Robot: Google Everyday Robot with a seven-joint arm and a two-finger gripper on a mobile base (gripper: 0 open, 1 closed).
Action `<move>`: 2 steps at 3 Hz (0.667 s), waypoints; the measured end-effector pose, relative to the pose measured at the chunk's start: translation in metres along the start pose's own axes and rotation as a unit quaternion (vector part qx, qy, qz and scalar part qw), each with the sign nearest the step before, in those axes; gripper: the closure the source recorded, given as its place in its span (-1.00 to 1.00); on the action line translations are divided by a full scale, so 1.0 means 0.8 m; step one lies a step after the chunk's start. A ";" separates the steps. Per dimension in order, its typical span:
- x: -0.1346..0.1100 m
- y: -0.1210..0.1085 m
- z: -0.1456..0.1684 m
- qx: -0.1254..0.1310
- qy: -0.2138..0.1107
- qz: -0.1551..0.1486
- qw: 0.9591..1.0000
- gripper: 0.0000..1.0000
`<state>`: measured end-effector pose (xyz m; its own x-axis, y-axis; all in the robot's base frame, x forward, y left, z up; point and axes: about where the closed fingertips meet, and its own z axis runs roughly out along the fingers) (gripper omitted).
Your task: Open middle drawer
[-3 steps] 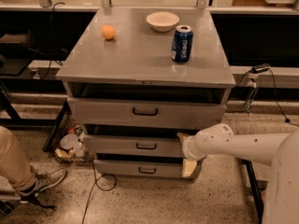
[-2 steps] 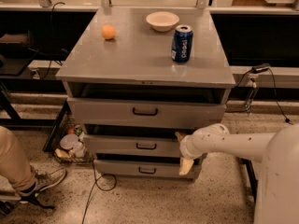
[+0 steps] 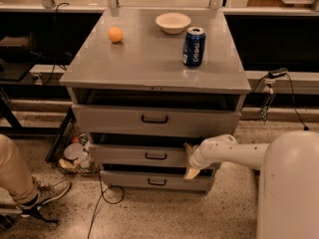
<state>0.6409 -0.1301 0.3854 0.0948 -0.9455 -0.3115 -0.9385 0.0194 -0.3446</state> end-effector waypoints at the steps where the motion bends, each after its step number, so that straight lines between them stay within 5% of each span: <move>1: -0.002 -0.001 -0.007 0.000 0.000 0.000 1.000 -0.03; 2: -0.003 0.000 -0.013 -0.001 0.001 0.001 1.000 0.59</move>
Offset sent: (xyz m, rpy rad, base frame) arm -0.1422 -0.0280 0.0183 -0.0338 0.0890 -0.0164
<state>0.6368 -0.1310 0.3955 0.0934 -0.9458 -0.3110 -0.9393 0.0198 -0.3424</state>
